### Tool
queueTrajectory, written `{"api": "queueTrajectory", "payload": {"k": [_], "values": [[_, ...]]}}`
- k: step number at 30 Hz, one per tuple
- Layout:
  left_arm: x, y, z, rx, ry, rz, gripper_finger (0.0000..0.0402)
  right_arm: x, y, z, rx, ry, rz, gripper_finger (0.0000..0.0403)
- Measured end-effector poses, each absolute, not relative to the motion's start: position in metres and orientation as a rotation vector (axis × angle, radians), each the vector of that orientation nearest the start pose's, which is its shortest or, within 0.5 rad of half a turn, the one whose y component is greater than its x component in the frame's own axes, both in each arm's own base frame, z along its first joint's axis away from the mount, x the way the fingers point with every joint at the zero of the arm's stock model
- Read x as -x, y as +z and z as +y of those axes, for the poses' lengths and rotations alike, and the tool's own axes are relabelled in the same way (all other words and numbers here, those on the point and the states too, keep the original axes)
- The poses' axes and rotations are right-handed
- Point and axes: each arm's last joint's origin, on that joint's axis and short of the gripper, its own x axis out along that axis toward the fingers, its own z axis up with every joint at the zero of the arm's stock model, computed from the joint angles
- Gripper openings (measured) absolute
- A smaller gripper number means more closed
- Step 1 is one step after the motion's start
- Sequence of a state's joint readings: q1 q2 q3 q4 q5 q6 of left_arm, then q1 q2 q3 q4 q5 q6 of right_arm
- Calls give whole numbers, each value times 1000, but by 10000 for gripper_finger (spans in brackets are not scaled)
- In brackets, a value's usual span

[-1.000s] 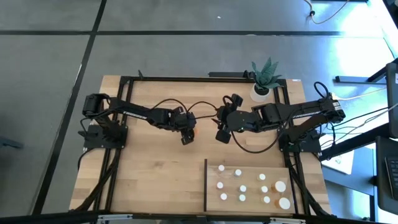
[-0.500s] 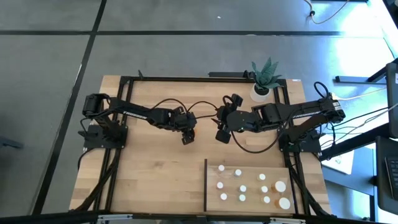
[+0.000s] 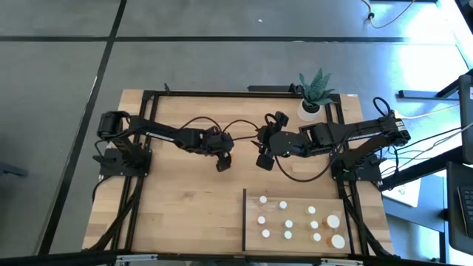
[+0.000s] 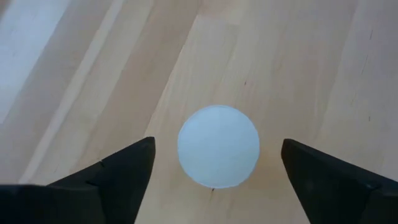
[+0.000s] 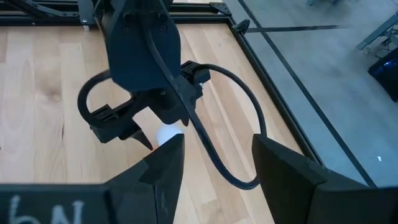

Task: Pick and place medicine bottles onto shelf by color
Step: Put the orange pill bottle on the shelf aligned with the other orange pill bottle

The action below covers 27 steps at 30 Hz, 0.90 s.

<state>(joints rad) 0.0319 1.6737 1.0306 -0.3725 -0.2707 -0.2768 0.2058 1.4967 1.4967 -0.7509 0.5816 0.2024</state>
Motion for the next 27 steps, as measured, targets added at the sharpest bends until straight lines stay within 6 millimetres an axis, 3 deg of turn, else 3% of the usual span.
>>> {"api": "queueTrajectory", "payload": {"k": [7, 14, 27], "values": [[-323, 206, 18, 46, 361, 924, 352, -309, 364, 48, 97, -425, 655, 191], [-303, 235, 20, 4, 359, 892, 352, -309, 364, 48, 97, -425, 655, 191], [-249, 276, 24, -11, 595, 894, 352, -310, 365, 48, 93, -425, 648, 191]]}}
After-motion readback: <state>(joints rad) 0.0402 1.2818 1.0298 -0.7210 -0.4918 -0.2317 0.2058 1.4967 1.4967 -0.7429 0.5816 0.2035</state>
